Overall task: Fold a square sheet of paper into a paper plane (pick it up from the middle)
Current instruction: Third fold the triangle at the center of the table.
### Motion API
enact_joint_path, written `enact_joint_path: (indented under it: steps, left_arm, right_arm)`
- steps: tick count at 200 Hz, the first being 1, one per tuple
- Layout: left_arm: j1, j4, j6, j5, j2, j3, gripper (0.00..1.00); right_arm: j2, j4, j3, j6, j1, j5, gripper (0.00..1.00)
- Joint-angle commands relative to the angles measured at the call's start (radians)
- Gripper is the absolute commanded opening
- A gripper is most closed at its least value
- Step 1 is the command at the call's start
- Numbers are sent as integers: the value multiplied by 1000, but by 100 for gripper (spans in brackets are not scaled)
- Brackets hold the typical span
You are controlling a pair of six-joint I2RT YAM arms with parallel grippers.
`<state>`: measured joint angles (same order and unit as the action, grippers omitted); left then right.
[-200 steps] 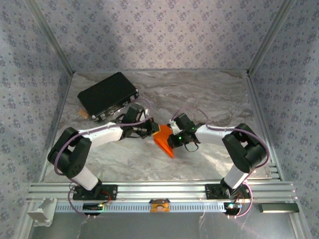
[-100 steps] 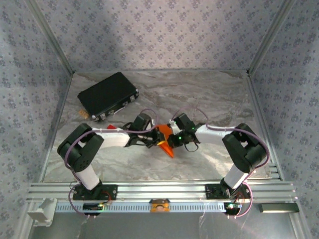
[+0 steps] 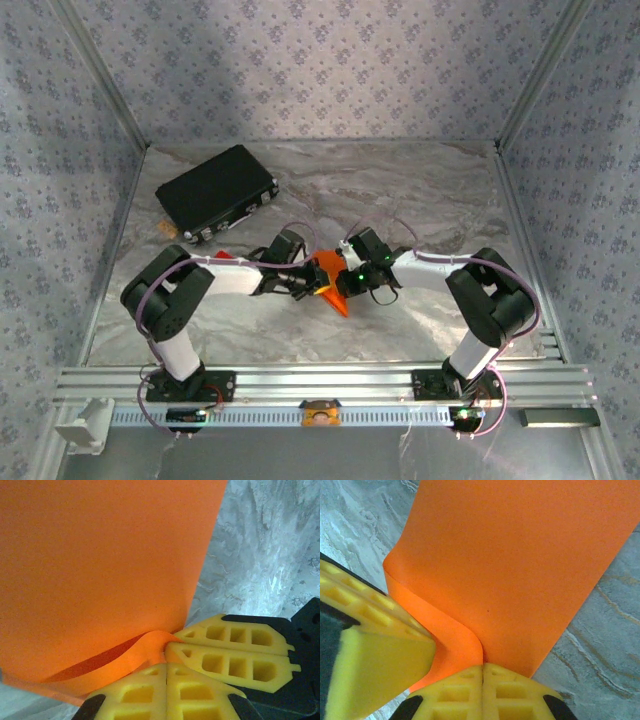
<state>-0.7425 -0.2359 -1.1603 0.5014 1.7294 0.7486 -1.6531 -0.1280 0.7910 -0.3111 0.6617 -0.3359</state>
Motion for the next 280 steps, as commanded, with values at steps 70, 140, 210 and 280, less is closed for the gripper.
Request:
enact_joint_path:
  steps: [70, 140, 210, 280]
  left_arm:
    - [-7, 87, 81, -30, 33, -2, 0]
    - [-7, 93, 100, -49, 54, -23, 0]
    - [-9, 94, 110, -37, 55, -9, 0]
    - [-9, 98, 108, -43, 52, -9, 0]
  right_arm:
    - [-5, -30, 18, -11, 6, 23, 0]
    - [7, -34, 24, -16, 8, 8, 4]
    - [170, -101, 18, -143, -81, -118, 42]
    - [71, -88, 26, -194, 22, -255, 10]
